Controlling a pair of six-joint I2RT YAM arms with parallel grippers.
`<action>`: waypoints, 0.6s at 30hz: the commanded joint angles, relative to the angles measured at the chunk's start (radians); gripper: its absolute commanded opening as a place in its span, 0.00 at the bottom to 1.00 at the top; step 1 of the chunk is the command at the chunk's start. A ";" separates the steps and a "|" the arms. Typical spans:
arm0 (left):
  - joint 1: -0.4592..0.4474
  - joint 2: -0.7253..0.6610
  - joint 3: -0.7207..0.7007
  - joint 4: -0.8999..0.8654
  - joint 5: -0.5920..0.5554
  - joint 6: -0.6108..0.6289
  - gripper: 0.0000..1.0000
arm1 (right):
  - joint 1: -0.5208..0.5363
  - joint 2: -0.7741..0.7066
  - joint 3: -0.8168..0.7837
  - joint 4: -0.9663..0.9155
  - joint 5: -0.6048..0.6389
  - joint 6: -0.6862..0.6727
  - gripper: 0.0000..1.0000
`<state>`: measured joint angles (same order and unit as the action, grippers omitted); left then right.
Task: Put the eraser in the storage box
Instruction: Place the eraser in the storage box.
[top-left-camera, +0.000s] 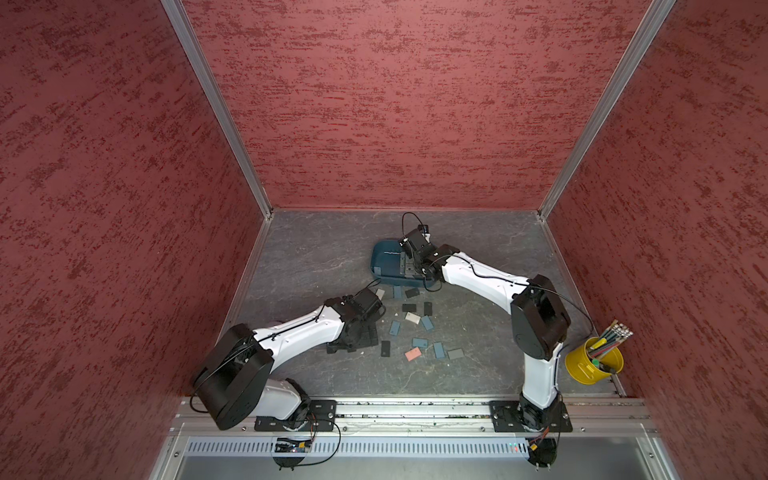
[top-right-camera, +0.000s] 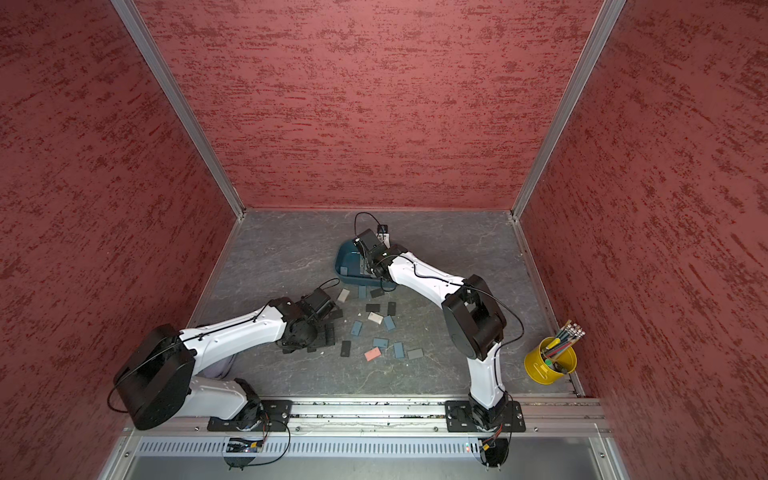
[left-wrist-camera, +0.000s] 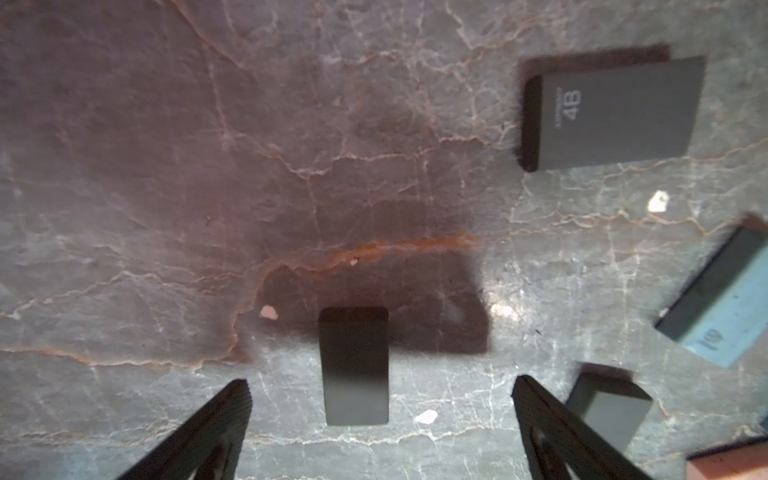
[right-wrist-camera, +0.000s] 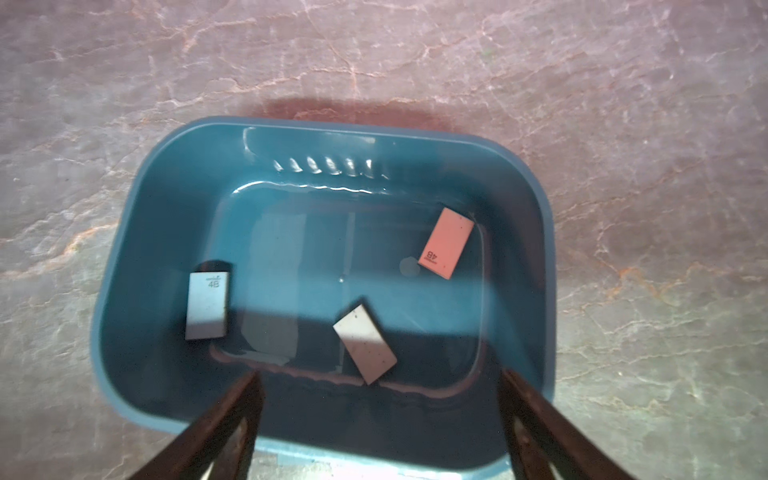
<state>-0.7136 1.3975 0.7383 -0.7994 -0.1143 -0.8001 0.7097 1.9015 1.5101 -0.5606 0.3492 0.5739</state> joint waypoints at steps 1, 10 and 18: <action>0.001 0.009 -0.010 0.017 -0.031 -0.020 1.00 | 0.002 -0.143 -0.071 0.089 -0.032 -0.019 0.99; 0.015 0.004 -0.020 0.007 -0.056 -0.037 0.88 | 0.002 -0.410 -0.312 0.184 -0.051 0.010 0.99; 0.021 0.003 -0.037 0.031 -0.037 -0.047 0.63 | 0.002 -0.516 -0.403 0.198 -0.075 0.030 0.99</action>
<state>-0.6956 1.4006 0.7055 -0.7853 -0.1425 -0.8364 0.7097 1.4185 1.1225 -0.3950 0.2909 0.5877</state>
